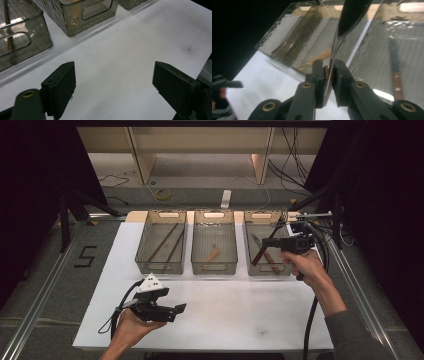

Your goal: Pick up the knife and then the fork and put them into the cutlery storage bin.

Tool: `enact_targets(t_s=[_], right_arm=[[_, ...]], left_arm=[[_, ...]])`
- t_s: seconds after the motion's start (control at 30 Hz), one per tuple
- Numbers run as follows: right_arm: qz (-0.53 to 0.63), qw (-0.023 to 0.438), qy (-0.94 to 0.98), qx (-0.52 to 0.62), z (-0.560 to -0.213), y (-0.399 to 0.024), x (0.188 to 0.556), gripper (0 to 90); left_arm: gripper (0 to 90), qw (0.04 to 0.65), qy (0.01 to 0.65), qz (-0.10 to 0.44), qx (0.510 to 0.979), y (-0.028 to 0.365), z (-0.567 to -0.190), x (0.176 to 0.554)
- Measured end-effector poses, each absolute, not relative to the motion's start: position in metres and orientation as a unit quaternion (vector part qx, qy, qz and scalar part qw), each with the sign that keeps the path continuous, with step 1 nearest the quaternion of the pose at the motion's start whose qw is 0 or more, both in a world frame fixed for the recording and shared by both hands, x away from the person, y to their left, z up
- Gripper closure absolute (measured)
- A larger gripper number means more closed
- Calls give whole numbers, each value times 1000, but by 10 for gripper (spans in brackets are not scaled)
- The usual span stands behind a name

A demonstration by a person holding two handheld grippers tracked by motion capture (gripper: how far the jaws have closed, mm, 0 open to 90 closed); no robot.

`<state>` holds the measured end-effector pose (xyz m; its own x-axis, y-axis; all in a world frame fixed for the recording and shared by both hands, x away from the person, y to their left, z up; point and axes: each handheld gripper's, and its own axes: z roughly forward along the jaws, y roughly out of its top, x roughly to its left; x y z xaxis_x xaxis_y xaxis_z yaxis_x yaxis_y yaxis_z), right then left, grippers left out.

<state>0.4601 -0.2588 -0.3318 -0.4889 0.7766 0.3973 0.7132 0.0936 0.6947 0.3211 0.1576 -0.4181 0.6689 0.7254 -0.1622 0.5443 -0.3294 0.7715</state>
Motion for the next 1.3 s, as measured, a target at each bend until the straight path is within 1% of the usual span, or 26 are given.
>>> enact_targets(t_s=[0.2,0.5,0.73,1.03,1.3], right_arm=[[421,43,737,527,-328,-261,488,809],[384,39,732,562,-346,-265,519,809],[363,41,732,575,-361,-260,531,808],[341,32,734,587,-378,-252,538,808],[321,26,743,587,-392,-247,540,807]], left_arm=[[175,435,395,114,801,163,-419,322],[174,441,398,122,795,168,-417,321],[165,448,384,125,798,168,-416,319],[160,462,381,121,792,168,-415,318],[161,469,376,128,789,169,-414,317]])
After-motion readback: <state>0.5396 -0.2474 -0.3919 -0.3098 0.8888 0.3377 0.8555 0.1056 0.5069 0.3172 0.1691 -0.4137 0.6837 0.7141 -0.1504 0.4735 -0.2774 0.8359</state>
